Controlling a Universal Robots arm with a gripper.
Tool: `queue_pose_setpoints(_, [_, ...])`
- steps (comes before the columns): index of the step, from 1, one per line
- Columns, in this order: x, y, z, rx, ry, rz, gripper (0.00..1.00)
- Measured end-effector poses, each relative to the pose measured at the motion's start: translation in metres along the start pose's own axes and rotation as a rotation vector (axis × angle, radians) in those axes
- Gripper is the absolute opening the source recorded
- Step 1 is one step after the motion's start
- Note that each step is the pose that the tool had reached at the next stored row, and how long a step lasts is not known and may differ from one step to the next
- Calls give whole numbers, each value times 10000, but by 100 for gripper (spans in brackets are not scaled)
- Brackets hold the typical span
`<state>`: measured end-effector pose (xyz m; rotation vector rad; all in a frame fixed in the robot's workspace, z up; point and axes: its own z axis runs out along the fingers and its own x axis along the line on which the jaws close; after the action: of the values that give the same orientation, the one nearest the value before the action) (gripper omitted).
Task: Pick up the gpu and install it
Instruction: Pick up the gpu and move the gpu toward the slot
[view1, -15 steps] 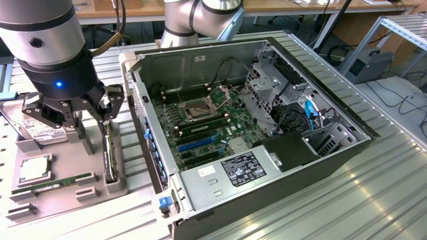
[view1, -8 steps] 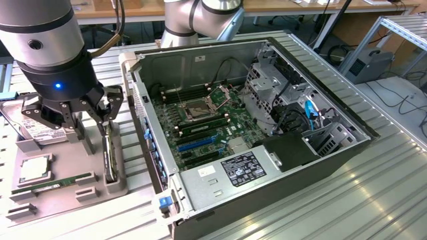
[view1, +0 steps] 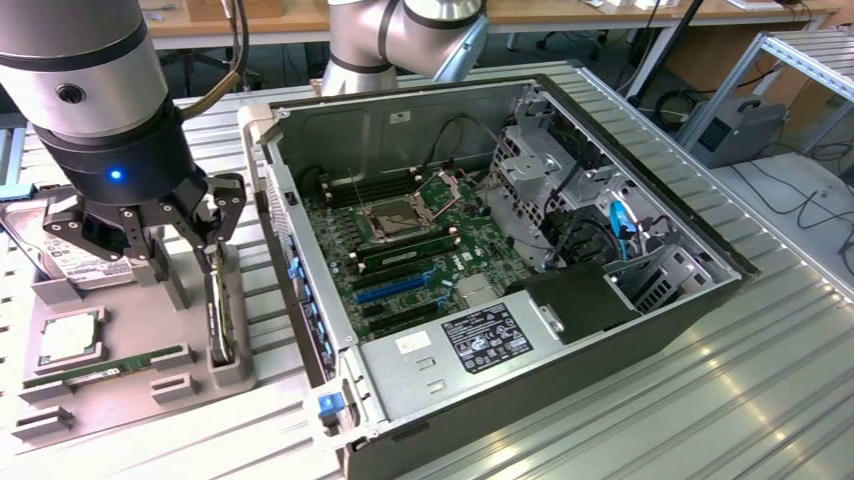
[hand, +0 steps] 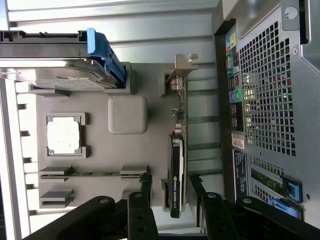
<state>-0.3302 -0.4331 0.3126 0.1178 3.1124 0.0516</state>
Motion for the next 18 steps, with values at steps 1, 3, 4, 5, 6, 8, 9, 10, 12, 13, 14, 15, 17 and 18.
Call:
queue_pose_setpoints(1, [1,0,5,0,1,0,42])
queue_pose_setpoints(3, [1,-1,14,0,1,0,42])
queue_pose_setpoints(4, [2,-1,18,1,1,0,42])
queue_pose_setpoints(5, [2,-1,24,0,1,0,42])
queue_pose_setpoints(6, [2,-1,29,1,1,0,42])
queue_pose_setpoints(8, [3,-2,44,1,0,0,42])
queue_pose_setpoints(9, [4,-2,49,2,1,0,42])
queue_pose_setpoints(10, [4,-2,54,2,1,0,42])
queue_pose_setpoints(12, [4,-3,67,1,0,0,42])
queue_pose_setpoints(13, [4,-3,71,2,0,0,42])
queue_pose_setpoints(14, [5,-3,78,2,0,0,42])
queue_pose_setpoints(15, [5,-3,83,2,1,0,42])
queue_pose_setpoints(17, [5,-4,97,1,0,0,42])
queue_pose_setpoints(18, [5,-4,104,1,0,0,42])
